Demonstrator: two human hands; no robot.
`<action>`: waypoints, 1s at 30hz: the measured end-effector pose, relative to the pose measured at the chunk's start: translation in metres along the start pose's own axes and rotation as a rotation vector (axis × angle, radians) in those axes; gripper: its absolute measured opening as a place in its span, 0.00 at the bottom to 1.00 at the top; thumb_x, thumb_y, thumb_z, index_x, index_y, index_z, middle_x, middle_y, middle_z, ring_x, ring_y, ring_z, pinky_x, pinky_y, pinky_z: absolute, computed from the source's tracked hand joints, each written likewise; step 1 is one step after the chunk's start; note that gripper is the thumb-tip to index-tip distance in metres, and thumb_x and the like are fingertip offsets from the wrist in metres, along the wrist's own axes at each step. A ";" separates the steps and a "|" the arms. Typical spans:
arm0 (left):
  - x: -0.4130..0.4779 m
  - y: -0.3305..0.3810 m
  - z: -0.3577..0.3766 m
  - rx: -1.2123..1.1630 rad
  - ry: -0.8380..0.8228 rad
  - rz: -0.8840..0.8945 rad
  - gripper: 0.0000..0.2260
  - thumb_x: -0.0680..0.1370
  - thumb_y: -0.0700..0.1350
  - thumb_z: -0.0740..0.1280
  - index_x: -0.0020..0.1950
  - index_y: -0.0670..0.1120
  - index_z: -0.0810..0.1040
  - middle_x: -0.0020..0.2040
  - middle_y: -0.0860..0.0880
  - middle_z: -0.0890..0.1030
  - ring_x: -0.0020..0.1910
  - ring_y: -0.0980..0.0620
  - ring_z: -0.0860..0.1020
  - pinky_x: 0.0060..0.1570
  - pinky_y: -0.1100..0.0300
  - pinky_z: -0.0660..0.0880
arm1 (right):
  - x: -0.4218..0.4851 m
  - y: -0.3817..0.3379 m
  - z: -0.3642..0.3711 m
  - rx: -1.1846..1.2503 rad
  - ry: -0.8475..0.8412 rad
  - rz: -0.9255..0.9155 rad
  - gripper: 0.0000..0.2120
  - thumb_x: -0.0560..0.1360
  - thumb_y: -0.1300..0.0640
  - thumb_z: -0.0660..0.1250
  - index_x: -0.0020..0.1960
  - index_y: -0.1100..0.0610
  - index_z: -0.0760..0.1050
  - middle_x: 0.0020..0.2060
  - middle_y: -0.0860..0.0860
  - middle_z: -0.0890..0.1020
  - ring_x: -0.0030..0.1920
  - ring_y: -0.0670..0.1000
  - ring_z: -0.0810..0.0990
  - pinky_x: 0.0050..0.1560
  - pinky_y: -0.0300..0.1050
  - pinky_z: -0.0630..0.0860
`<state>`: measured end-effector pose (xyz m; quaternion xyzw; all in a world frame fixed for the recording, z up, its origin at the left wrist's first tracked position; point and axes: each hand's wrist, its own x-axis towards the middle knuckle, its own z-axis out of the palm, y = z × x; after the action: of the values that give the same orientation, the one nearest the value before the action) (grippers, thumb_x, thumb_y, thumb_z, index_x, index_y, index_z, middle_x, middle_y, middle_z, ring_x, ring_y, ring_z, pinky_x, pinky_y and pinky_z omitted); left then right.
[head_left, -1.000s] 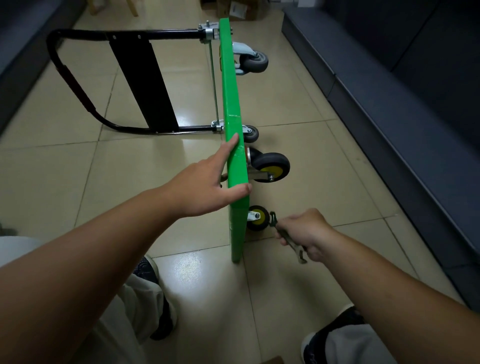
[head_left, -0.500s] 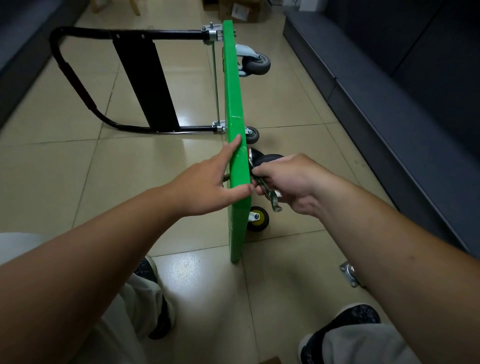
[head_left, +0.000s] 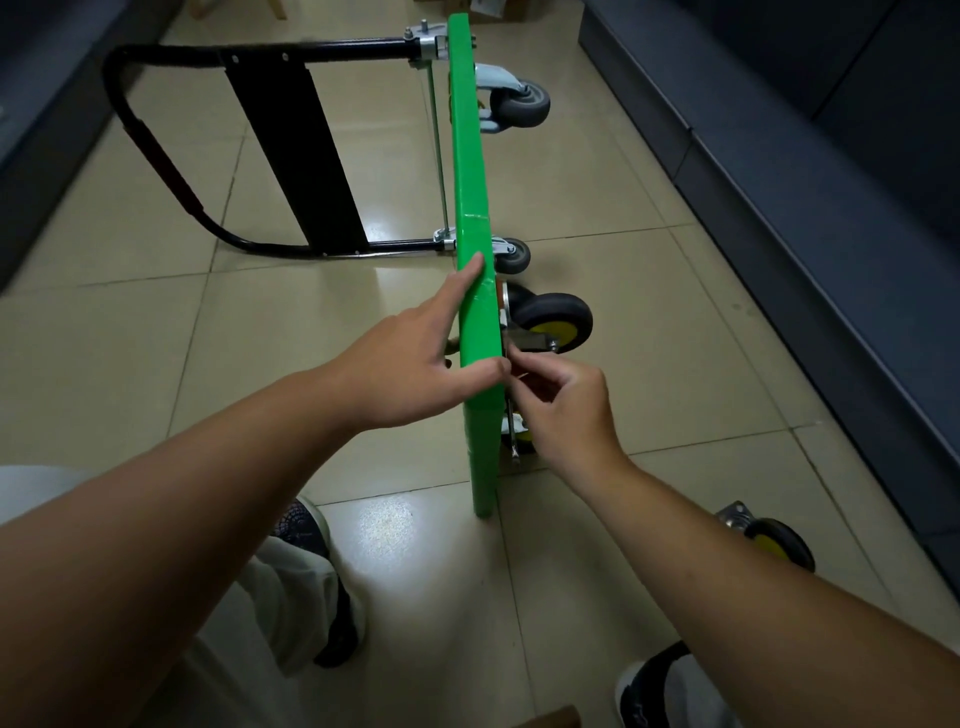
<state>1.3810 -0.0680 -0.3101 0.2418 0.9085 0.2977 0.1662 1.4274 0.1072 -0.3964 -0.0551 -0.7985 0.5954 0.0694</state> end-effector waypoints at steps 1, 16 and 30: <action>0.000 0.000 0.000 0.002 0.002 0.002 0.45 0.73 0.69 0.63 0.82 0.60 0.40 0.80 0.50 0.63 0.62 0.47 0.79 0.60 0.50 0.79 | 0.001 0.004 0.004 -0.008 0.030 -0.015 0.16 0.77 0.64 0.72 0.64 0.54 0.81 0.50 0.43 0.84 0.53 0.42 0.83 0.54 0.36 0.80; -0.002 -0.002 0.019 0.104 0.131 0.008 0.46 0.72 0.74 0.58 0.81 0.61 0.36 0.82 0.54 0.58 0.68 0.48 0.75 0.55 0.57 0.74 | -0.023 0.099 -0.033 -0.102 0.256 0.565 0.11 0.69 0.59 0.81 0.47 0.56 0.81 0.39 0.51 0.84 0.39 0.50 0.83 0.40 0.38 0.76; -0.001 -0.008 0.032 0.012 0.269 0.048 0.48 0.72 0.68 0.66 0.83 0.57 0.43 0.81 0.56 0.59 0.71 0.56 0.70 0.64 0.54 0.75 | -0.071 0.281 -0.006 -0.270 0.129 1.015 0.11 0.67 0.66 0.78 0.32 0.56 0.79 0.38 0.61 0.84 0.43 0.59 0.84 0.49 0.54 0.80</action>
<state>1.3936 -0.0597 -0.3396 0.2226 0.9183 0.3257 0.0344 1.4999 0.1810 -0.6674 -0.4796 -0.7351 0.4415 -0.1863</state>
